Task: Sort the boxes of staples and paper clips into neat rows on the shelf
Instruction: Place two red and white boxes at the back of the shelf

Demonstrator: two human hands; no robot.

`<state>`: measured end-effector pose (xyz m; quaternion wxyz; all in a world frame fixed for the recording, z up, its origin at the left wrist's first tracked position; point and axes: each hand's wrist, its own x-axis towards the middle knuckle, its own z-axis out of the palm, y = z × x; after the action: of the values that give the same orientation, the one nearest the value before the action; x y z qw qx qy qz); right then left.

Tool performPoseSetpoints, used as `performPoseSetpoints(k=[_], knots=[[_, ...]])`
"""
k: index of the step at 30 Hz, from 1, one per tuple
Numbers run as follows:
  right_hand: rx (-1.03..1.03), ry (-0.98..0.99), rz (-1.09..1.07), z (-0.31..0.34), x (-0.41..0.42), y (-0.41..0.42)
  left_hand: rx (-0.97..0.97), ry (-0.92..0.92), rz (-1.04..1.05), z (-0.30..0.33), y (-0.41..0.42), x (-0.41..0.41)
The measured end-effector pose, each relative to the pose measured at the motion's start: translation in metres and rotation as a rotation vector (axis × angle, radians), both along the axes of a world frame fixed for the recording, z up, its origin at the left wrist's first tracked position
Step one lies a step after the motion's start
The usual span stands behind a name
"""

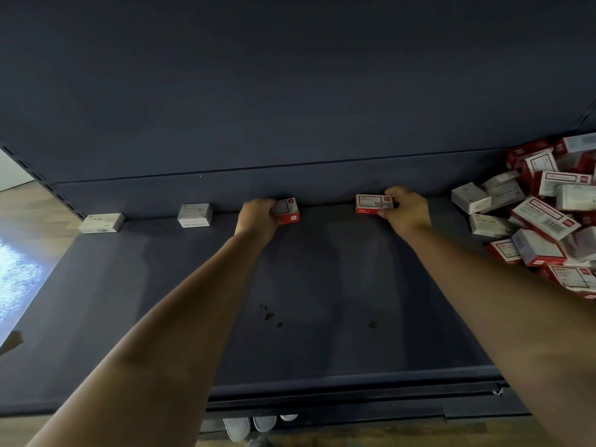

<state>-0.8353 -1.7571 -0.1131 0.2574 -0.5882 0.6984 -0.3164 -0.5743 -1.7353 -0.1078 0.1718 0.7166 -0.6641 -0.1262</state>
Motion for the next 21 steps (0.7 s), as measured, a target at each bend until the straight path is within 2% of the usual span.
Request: performPoseSetpoints(k=[11,21], knots=[[-0.032,-0.031,0.003,-0.004,0.01,0.006,0.031,-0.109,0.014,0.0,0.006,0.001],[-0.045,-0.053,-0.048,-0.008,0.022,0.004,0.005,-0.305,0.023,0.003,0.009,-0.001]])
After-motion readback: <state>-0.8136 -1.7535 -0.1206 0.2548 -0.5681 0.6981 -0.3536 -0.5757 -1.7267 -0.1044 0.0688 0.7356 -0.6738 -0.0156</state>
